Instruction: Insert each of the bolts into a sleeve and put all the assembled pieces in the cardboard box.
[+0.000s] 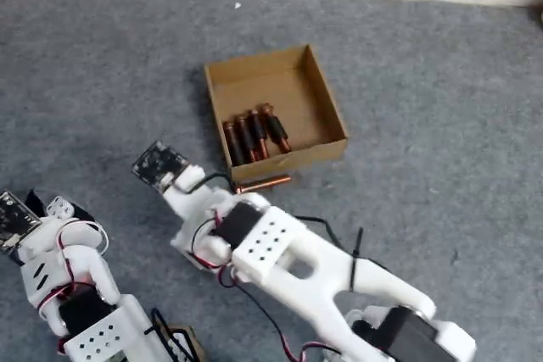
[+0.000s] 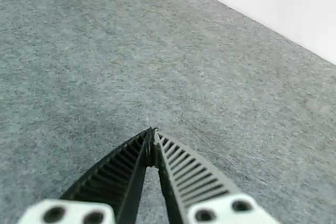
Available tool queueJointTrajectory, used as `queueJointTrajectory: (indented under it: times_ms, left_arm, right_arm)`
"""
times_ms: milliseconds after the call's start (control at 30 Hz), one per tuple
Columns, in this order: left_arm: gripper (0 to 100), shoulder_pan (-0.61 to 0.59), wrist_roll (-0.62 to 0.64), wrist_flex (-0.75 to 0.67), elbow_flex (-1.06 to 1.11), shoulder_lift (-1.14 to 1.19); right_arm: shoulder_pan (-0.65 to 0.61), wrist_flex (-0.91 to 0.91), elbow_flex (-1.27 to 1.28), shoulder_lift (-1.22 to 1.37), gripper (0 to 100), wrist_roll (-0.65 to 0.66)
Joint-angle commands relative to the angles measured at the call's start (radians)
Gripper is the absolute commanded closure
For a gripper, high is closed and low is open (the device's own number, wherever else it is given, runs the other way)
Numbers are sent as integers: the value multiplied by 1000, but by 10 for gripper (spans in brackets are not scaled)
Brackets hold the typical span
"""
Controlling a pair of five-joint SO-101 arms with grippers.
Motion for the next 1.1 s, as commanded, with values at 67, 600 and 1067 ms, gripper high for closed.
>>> queueJointTrajectory:
  times_ms: [67,600,1067]
  left_arm:
    - [993,-10,-11,-26,7,-10]
    - [993,-10,-11,-26,8,-10]
    - [993,44,-11,-26,10,-10]
  right_arm:
    - [-35,10,-45,136,825,-11]
    - [-81,5,-91,323,848,-8]
    - [48,133,-84,5,993,120]
